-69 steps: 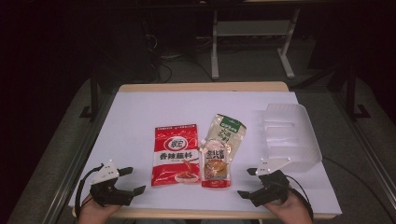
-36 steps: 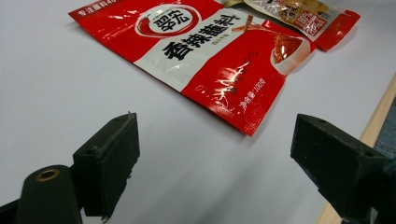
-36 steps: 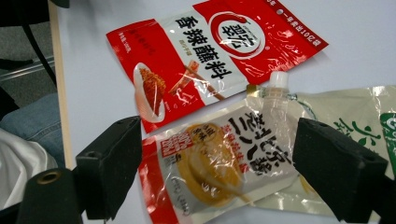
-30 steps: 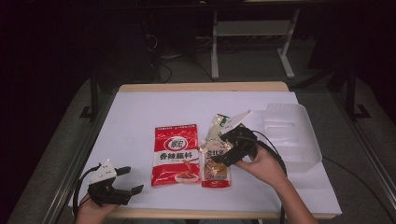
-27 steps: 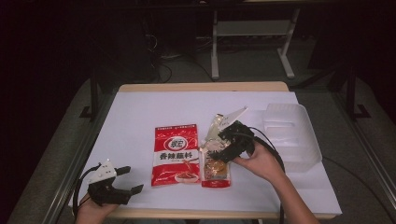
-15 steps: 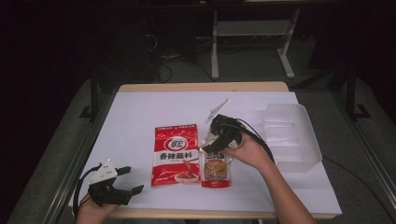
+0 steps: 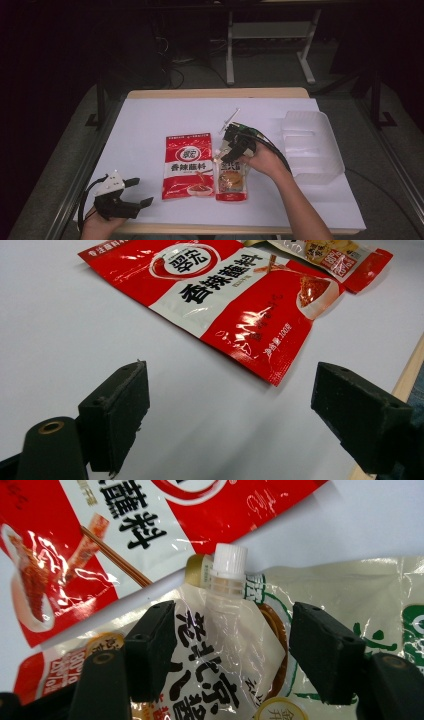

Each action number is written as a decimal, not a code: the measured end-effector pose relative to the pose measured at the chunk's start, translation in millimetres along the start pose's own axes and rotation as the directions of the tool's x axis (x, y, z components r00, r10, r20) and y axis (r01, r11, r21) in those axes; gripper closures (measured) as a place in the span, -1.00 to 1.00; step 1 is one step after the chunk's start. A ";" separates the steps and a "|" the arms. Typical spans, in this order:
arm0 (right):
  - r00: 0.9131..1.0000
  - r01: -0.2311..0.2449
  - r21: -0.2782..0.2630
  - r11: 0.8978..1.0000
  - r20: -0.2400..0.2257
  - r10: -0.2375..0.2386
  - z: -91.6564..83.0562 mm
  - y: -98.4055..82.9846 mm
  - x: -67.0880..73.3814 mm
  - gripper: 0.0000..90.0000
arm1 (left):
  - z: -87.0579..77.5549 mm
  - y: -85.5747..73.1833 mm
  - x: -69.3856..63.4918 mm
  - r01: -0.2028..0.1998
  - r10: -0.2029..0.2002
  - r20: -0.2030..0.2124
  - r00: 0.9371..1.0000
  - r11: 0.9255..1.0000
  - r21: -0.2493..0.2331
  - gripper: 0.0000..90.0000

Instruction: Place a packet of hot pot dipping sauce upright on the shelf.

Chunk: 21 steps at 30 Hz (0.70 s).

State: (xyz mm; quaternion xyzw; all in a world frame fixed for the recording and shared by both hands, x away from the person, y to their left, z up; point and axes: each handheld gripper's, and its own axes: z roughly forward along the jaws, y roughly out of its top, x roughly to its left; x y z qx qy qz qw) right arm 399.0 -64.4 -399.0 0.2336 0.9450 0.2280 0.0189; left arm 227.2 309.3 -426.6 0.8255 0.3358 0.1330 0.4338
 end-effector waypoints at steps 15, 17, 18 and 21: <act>0.999 0.001 0.106 0.994 0.042 -0.005 15.9 -1.5 2.1 0.07 | -1.5 -1.2 4.1 0.018 -0.018 0.005 1.000 1.000 -0.013 -0.65; 0.998 0.012 0.104 0.994 0.056 -0.018 16.5 -1.4 4.6 0.14 | -1.7 -1.2 4.2 0.019 -0.019 0.004 1.000 1.000 -0.013 -0.65; 0.998 0.019 0.099 0.995 0.057 -0.025 16.9 -2.0 5.8 0.17 | -1.7 -1.2 4.1 0.022 -0.022 0.003 1.000 1.000 -0.013 -0.65; 0.997 0.030 0.089 0.996 0.064 -0.035 17.1 -3.3 8.2 0.30 | -1.6 -1.2 4.3 0.021 -0.021 0.002 1.000 1.000 -0.012 -0.65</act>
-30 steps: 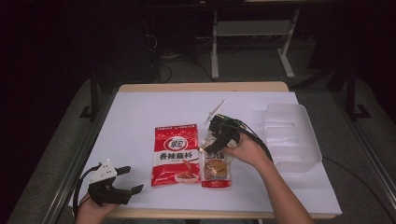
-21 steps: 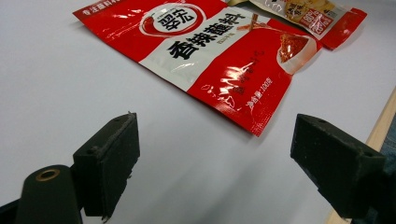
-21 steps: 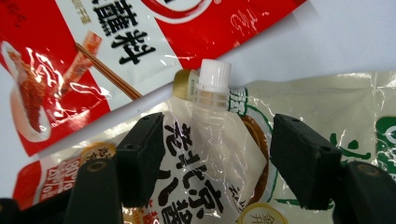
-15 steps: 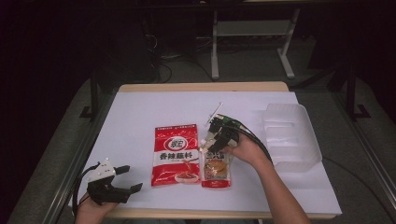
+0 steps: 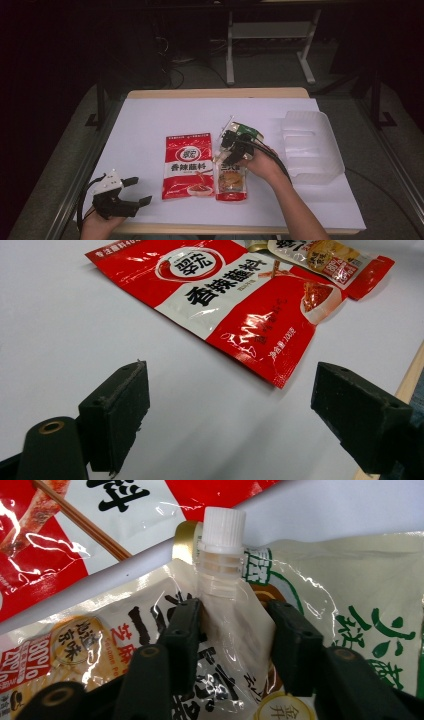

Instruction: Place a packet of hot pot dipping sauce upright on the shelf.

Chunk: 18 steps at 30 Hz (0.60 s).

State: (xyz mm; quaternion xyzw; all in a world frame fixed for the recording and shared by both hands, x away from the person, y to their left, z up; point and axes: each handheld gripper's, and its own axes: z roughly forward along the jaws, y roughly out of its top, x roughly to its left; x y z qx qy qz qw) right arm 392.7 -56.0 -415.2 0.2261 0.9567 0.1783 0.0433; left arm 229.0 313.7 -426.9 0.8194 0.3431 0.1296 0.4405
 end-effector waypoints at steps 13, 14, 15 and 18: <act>0.999 0.051 0.028 0.998 0.007 -0.052 -0.6 1.8 9.0 0.77 | 0.9 0.2 -0.6 -0.004 0.004 -0.006 1.000 1.000 0.003 -0.65; 0.999 0.048 0.029 0.998 0.004 -0.048 -0.6 1.5 8.9 0.79 | 0.8 0.4 -0.8 -0.004 0.004 -0.006 1.000 1.000 0.003 -0.65; 0.999 0.044 0.030 0.999 0.000 -0.044 -0.7 1.3 8.6 0.81 | 0.7 0.6 -0.7 -0.006 0.006 -0.007 1.000 1.000 0.004 -0.65; 0.999 0.040 0.031 0.999 -0.013 -0.040 -1.1 0.5 6.4 0.85 | 0.7 0.6 -0.9 -0.003 0.003 -0.007 1.000 1.000 0.001 -0.65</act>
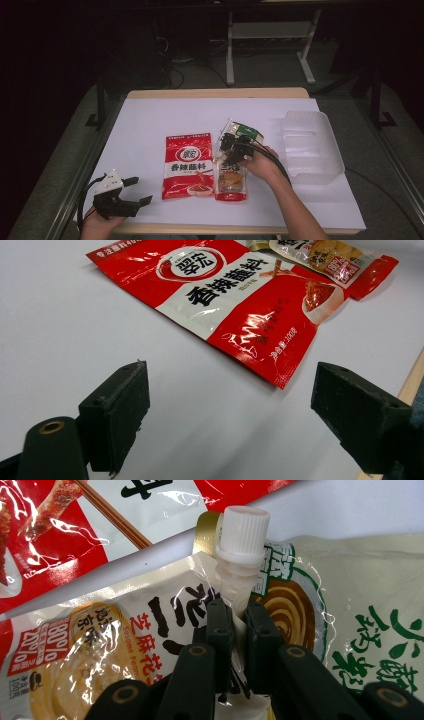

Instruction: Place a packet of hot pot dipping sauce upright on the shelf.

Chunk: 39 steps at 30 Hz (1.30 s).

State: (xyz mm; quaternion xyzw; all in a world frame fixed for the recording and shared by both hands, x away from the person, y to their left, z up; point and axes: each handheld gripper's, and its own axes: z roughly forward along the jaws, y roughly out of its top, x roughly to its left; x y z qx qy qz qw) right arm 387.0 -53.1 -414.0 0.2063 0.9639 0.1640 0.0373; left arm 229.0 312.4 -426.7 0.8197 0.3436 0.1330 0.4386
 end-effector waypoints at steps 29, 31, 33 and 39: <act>0.995 -0.017 -0.163 0.986 -0.095 0.001 -56.1 -23.2 -5.8 0.93 | 1.5 -0.2 0.6 0.003 -0.003 -0.004 1.000 1.000 -0.001 -0.65; 0.995 -0.010 -0.173 0.985 -0.095 -0.007 -59.3 -23.9 -5.4 0.93 | 1.5 -0.3 0.6 0.004 -0.004 -0.004 1.000 1.000 -0.001 -0.65; 0.995 -0.010 -0.189 0.982 -0.099 -0.009 -64.9 -26.1 -4.8 0.93 | 1.5 -0.4 0.7 0.005 -0.005 -0.005 1.000 1.000 -0.002 -0.65; 0.992 -0.015 -0.231 0.973 -0.129 -0.015 -77.9 -30.7 -2.0 0.94 | 1.4 -0.3 0.8 0.003 -0.003 -0.006 1.000 1.000 -0.001 -0.65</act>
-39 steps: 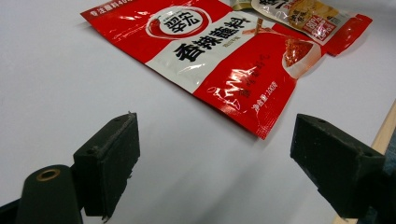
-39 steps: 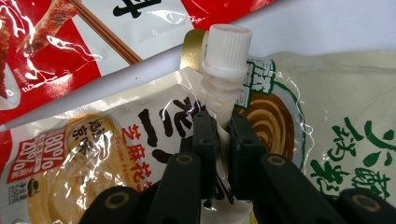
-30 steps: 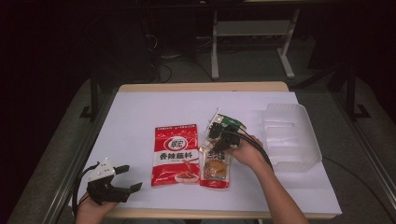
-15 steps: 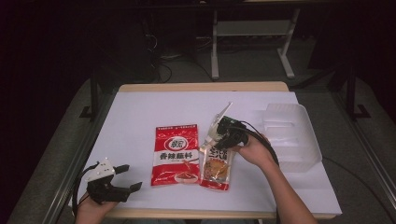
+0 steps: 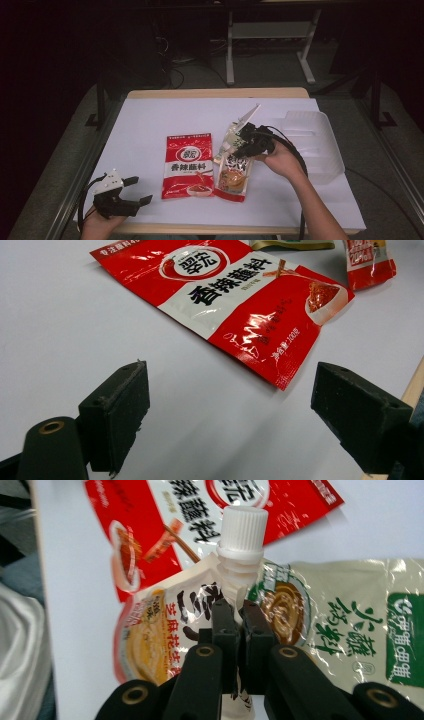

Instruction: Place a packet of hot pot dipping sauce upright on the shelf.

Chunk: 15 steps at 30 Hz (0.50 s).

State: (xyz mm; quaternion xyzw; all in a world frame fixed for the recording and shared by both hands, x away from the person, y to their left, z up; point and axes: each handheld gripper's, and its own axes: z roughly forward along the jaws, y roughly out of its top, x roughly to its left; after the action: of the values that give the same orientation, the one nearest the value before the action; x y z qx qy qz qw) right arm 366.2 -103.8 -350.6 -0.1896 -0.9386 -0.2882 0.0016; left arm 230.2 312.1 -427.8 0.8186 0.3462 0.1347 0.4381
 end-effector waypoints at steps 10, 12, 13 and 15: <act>0.999 0.048 -0.029 0.998 -0.008 -0.048 -15.5 5.8 11.5 0.95 | 0.8 -0.2 0.8 -0.011 0.011 -0.003 1.000 1.000 0.007 -0.66; 0.998 0.065 -0.041 0.997 -0.012 -0.065 -18.2 6.5 12.6 0.95 | 0.5 0.0 0.7 -0.010 0.010 -0.003 1.000 1.000 0.007 -0.65; 0.998 0.061 -0.042 0.997 -0.022 -0.062 -19.9 7.0 13.9 0.95 | 0.5 0.0 1.0 -0.011 0.011 -0.004 1.000 1.000 0.006 -0.65; 0.997 0.072 -0.047 0.996 -0.017 -0.073 -23.4 8.6 16.4 0.95 | 0.5 0.0 1.8 -0.016 0.016 -0.003 1.000 1.000 0.009 -0.65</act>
State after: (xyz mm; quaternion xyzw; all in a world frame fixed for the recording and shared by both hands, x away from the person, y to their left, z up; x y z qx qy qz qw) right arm 351.5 -104.1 -324.6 -0.1527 -0.9379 -0.3116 -0.0045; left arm 231.7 313.0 -428.3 0.8230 0.3410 0.1378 0.4328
